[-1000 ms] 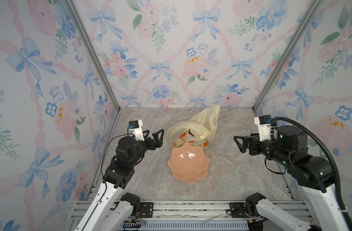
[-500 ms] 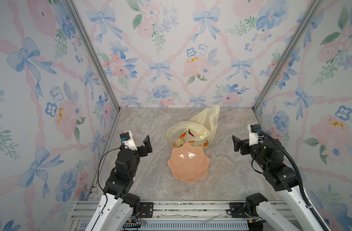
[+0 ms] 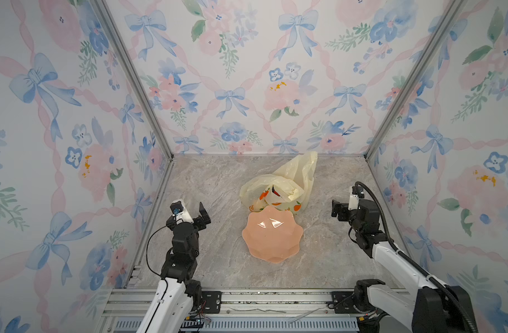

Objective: Place the fruits into the plastic bag
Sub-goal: Reset both arms

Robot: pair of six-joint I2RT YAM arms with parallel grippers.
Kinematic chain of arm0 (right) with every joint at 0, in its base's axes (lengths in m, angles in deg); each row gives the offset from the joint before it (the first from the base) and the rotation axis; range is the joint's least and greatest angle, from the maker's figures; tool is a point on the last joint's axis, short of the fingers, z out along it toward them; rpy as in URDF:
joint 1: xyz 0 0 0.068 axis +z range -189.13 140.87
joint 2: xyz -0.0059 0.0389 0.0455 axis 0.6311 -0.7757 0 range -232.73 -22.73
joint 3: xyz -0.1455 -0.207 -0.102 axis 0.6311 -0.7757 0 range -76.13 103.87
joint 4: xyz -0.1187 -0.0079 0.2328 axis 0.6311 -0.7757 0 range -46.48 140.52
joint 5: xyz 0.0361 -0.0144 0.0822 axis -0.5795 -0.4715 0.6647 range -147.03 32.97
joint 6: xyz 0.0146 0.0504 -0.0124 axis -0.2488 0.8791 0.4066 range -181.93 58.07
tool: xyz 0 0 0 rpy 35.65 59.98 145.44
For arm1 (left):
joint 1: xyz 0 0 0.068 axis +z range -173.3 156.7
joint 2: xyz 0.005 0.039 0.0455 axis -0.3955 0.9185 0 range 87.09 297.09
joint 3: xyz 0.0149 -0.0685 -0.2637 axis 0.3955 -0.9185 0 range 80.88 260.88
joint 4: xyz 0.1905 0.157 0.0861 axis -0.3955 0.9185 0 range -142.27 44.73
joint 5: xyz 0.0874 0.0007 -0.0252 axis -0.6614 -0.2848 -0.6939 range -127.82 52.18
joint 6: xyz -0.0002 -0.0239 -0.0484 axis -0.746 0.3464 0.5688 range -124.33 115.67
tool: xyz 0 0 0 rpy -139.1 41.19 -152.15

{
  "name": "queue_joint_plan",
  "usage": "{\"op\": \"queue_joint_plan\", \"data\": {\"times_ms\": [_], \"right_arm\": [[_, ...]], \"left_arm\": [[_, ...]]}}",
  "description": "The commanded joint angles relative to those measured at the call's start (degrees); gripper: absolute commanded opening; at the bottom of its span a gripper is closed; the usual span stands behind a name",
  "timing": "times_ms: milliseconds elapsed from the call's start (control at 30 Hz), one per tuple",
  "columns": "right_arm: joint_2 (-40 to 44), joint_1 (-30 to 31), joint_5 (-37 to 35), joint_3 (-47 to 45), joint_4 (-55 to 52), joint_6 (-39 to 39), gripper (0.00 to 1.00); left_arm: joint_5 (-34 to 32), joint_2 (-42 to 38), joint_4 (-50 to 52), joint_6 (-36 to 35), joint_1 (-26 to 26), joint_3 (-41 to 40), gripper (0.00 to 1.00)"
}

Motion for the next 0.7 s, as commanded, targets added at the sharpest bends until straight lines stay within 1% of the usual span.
{"op": "queue_joint_plan", "data": {"times_ms": [0,33,100,200,333,367,400,433,467,500,533,667], "right_arm": [[-4.1,-0.7,0.8,-2.1,14.6,1.1,0.96],[-5.8,-0.8,0.8,-2.3,16.1,1.2,0.96],[-7.2,-1.0,0.9,-0.6,12.5,0.7,0.96],[-8.8,-0.9,0.9,-2.1,15.6,0.4,0.96],[-10.9,-1.1,0.2,-5.5,23.4,0.1,0.96],[-10.8,-1.1,0.1,-5.6,23.3,-0.4,0.96],[-10.4,-1.0,0.0,-5.4,22.6,-0.9,0.97],[-10.7,-0.9,-0.3,-5.8,23.8,-1.3,0.96],[-10.9,-0.9,-0.5,-6.2,25.3,-1.6,0.96],[-10.8,-0.8,-0.6,-6.6,25.9,-2.2,0.97],[-10.8,-0.8,-0.8,-7.2,27.3,-2.6,0.96],[-11.4,-0.6,-1.5,-9.9,33.7,-3.8,0.96]], "left_arm": [[1.6,2.0,-6.1,-2.1,1.1,-0.9,0.98],[1.3,2.5,-7.2,-2.1,1.6,-1.1,0.98],[1.3,6.0,-9.3,-2.3,2.7,-1.1,0.98],[2.2,10.1,-14.0,-4.2,4.3,-1.6,0.98],[2.9,16.9,-22.6,-4.9,7.7,-3.6,0.98],[3.7,19.4,-25.7,-4.3,9.0,-4.3,0.98],[5.9,21.7,-28.0,-3.7,10.4,-4.7,0.98],[9.4,24.6,-29.9,-2.3,12.4,-4.8,0.98],[11.3,27.5,-31.3,-0.4,13.6,-4.6,0.98],[11.1,29.9,-32.3,0.0,13.7,-4.2,0.98],[11.4,32.6,-34.3,-1.4,13.6,-3.9,0.98],[9.1,41.8,-45.0,-8.0,12.4,-4.9,0.98]]}}
